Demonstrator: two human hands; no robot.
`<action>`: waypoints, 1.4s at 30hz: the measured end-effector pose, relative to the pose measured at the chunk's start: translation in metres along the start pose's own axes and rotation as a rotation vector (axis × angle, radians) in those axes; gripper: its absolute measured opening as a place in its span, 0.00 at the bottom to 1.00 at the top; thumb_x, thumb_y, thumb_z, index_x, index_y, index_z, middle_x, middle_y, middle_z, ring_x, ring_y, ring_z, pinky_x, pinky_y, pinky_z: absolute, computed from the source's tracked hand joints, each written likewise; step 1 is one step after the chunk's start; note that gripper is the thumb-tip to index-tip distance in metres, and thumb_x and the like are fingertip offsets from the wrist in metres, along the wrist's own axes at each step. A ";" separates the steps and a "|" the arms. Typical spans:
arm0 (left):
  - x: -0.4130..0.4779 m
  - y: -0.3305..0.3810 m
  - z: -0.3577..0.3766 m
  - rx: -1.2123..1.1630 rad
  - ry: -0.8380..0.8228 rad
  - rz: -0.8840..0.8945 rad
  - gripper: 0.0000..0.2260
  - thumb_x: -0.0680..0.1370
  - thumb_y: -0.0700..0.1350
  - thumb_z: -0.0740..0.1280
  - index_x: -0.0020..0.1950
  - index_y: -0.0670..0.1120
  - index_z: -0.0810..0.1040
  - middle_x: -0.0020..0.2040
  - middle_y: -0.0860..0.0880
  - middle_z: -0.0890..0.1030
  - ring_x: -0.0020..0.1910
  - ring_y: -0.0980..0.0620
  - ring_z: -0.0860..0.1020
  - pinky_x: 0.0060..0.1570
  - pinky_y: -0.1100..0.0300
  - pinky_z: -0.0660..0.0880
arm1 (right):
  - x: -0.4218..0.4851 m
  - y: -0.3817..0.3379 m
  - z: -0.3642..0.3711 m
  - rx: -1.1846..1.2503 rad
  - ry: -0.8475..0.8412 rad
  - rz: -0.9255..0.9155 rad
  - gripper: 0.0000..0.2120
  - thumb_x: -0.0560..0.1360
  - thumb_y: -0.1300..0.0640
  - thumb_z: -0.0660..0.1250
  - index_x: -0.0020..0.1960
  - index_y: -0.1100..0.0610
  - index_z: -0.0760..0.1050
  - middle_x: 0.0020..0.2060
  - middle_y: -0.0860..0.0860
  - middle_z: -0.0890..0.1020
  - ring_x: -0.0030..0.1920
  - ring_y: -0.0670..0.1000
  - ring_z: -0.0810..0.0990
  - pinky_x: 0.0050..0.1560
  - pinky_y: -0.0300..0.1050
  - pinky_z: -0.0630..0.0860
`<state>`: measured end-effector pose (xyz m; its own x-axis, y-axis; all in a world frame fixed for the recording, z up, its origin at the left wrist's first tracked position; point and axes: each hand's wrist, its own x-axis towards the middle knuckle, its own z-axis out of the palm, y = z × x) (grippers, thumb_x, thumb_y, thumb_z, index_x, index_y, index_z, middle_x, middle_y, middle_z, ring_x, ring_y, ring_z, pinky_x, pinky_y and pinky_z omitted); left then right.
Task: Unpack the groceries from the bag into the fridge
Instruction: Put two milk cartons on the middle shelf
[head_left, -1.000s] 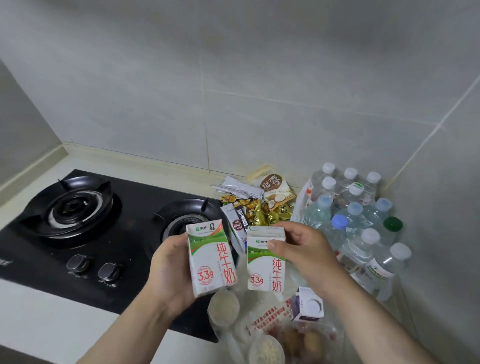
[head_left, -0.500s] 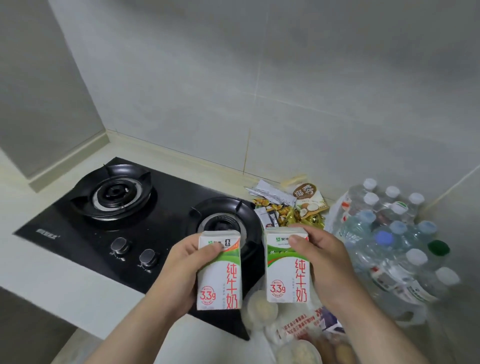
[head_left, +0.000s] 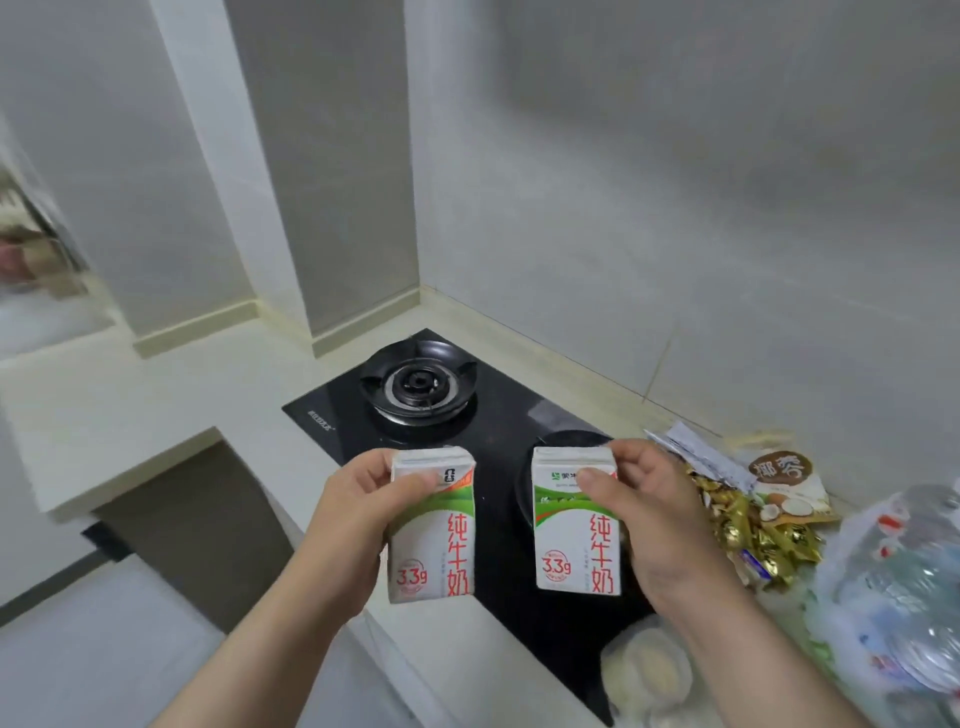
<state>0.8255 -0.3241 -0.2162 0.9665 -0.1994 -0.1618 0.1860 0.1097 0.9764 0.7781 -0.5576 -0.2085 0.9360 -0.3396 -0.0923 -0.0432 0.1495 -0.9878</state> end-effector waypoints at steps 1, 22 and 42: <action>-0.008 0.002 -0.007 0.032 0.026 0.019 0.21 0.63 0.51 0.75 0.52 0.43 0.81 0.46 0.41 0.85 0.44 0.42 0.84 0.42 0.51 0.78 | -0.002 -0.001 0.006 -0.019 -0.036 -0.004 0.10 0.72 0.69 0.71 0.51 0.60 0.75 0.43 0.56 0.86 0.42 0.57 0.86 0.39 0.47 0.81; -0.224 0.009 -0.054 0.195 0.626 0.136 0.16 0.66 0.52 0.74 0.49 0.45 0.84 0.44 0.49 0.86 0.44 0.51 0.85 0.37 0.62 0.78 | -0.085 0.002 0.079 -0.053 -0.656 -0.032 0.12 0.71 0.66 0.73 0.52 0.58 0.77 0.43 0.55 0.86 0.42 0.56 0.86 0.40 0.50 0.79; -0.402 0.008 -0.113 0.141 1.040 0.200 0.16 0.67 0.49 0.72 0.51 0.43 0.84 0.45 0.45 0.86 0.46 0.47 0.84 0.42 0.57 0.78 | -0.201 -0.009 0.201 -0.097 -1.129 -0.064 0.21 0.62 0.52 0.73 0.53 0.54 0.77 0.44 0.52 0.86 0.44 0.53 0.86 0.40 0.47 0.79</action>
<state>0.4585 -0.1333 -0.1591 0.6655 0.7460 0.0259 0.0493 -0.0786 0.9957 0.6603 -0.3039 -0.1560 0.7149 0.6951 0.0757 0.0348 0.0727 -0.9967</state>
